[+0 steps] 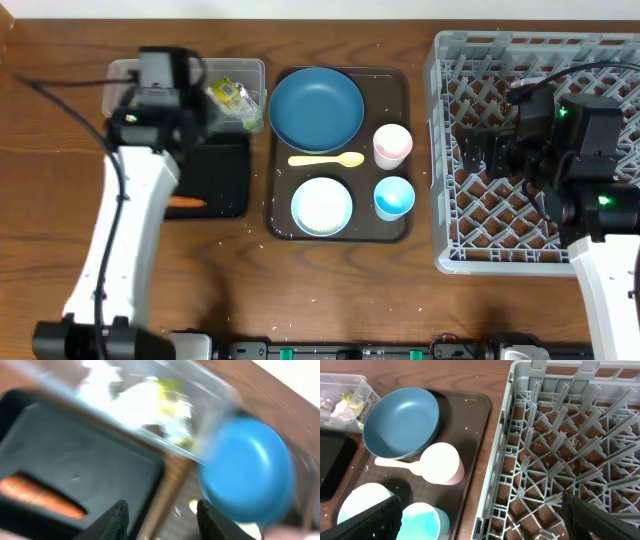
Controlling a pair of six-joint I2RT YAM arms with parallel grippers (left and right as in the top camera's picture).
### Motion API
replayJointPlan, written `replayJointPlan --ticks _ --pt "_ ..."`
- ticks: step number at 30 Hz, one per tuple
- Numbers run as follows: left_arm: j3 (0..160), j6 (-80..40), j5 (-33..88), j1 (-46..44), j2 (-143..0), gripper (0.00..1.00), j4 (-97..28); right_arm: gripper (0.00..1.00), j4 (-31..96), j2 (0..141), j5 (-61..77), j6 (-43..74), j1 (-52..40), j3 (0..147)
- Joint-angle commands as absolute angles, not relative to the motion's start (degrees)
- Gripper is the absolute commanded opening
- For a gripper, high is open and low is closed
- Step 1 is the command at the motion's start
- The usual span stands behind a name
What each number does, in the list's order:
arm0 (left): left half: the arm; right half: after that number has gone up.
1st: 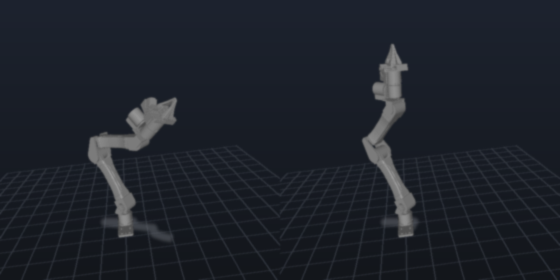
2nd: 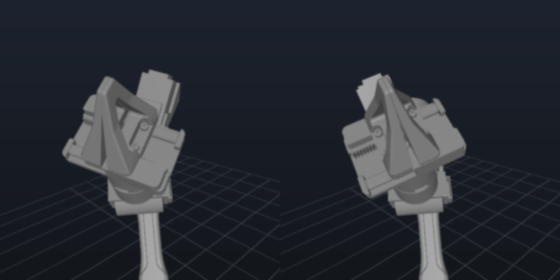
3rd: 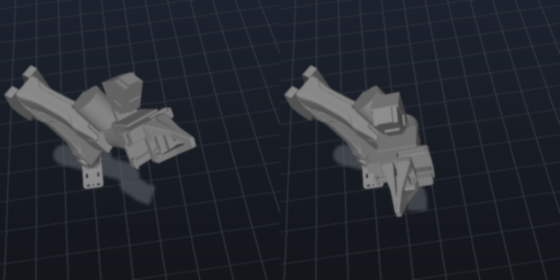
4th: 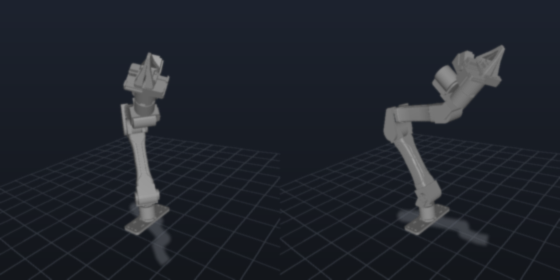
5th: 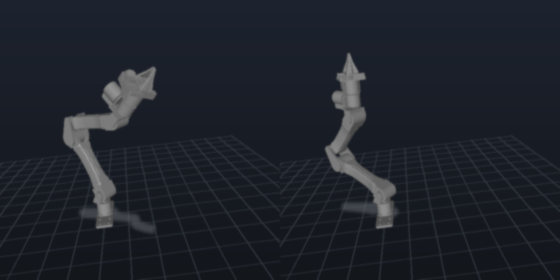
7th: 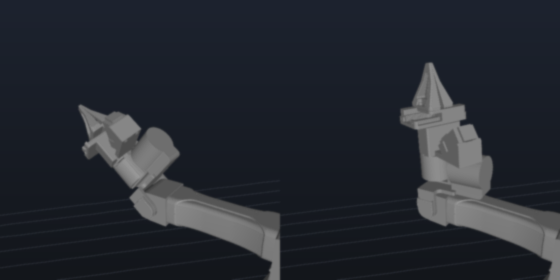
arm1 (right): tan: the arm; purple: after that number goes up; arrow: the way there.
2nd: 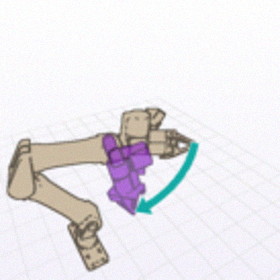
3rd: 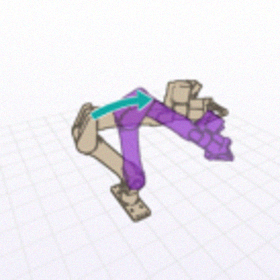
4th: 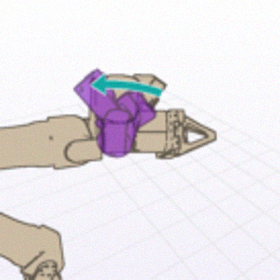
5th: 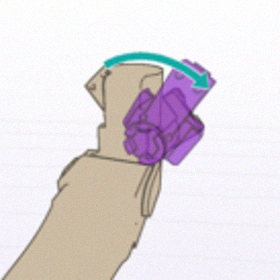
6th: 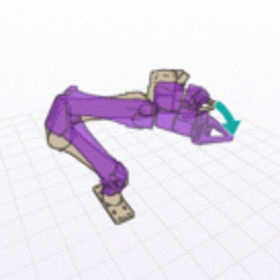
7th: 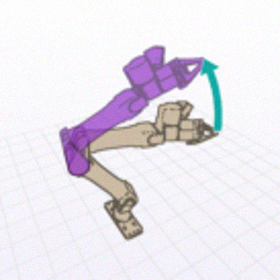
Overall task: Sort waste into correct bins and load items into the dishwasher rack
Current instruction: 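Reach the left gripper to the white bowl of rice and grasp its rim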
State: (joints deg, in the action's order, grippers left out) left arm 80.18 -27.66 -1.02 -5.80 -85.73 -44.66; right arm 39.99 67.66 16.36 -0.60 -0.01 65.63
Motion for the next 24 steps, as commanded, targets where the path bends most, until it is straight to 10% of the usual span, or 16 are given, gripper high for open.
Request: replayJointPlan --ticks 1,24 --pt "79.8 -14.2 0.9 -12.1 -87.7 0.49 -44.9 0.99 40.0 67.9 17.0 0.0 -0.8 66.6" --pt "79.8 -29.9 0.9 -38.3 -107.3 0.49 -42.8 0.99 41.4 67.9 17.0 0.0 -0.8 66.6"
